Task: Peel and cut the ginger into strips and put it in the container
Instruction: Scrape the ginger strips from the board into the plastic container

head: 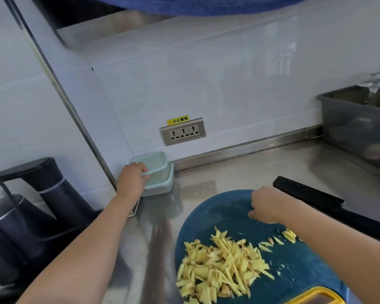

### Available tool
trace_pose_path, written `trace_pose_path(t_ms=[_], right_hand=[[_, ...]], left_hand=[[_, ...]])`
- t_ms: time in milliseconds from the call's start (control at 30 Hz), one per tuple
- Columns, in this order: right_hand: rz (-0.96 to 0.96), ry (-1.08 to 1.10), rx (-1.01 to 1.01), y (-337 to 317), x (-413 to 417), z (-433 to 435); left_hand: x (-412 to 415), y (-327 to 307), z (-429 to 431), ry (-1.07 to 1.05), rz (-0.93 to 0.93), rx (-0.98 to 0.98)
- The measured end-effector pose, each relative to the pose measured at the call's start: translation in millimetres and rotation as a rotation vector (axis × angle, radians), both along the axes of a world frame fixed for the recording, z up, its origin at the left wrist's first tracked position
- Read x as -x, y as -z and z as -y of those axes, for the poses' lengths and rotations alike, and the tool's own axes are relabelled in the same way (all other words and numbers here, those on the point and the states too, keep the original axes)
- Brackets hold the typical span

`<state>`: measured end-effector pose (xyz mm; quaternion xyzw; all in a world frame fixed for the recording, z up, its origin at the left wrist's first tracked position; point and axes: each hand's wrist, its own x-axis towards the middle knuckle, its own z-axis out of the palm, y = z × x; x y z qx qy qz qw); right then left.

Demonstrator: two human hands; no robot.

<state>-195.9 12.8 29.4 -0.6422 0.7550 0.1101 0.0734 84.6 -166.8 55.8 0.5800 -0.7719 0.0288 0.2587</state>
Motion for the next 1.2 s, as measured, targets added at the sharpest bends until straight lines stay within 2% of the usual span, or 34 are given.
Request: trace_pose_path(t_ms=[233,300,367,400,467,533,567,633,767,833,867,933,967,1000,1067,1200], right_hand=[[0.051,0.051,-0.064,-14,-12,-10],[0.151,0.104,-0.055,-20,-10,-12],[0.354,0.181,0.019,-28,-9,-14],[0.537,0.239,0.087,-32,-10,-15],[1.05,0.386,0.202,-41,-15,-19],[1.467,0.428,0.162,-54,-24,-30],[1.578,0.422,0.124,-61,-29,-38],[1.677,0.388,0.121,-70,-38,-53],[1.697,0.405,0.304,-81,-48,-79],[1.722,0.434,0.356,-82,-48,-92],[1.738,0.44,0.372,-82,-48,-99],[1.75,0.426,0.399,-82,-52,-112],[1.753,0.41,0.408,-82,-55,-118],[1.732,0.394,0.414,-82,-58,-123],[1.59,0.356,0.433,-78,-66,-133],[0.961,0.152,0.559,-65,-68,-141]], left_hand=[[18,-20,-42,0.218,-0.045,0.179],[21,-29,-62,0.294,-0.018,0.215],[23,-38,-88,0.347,-0.013,0.244],[25,-41,-101,0.367,-0.016,0.253],[27,-43,-127,0.415,-0.022,0.286],[30,-42,-149,0.489,-0.032,0.322],[31,-41,-160,0.529,-0.043,0.339],[35,-38,-178,0.598,-0.08,0.35],[42,-39,-219,0.629,-0.235,0.305],[41,-42,-235,0.564,-0.479,0.157],[40,-45,-243,0.5,-0.675,0.004],[38,-47,-251,0.453,-1.167,-0.471],[39,-44,-254,0.491,-1.345,-0.714],[41,-41,-259,0.54,-1.428,-0.905],[46,-31,-270,0.631,-1.481,-1.107],[55,-24,-286,0.876,-1.633,-1.252]])
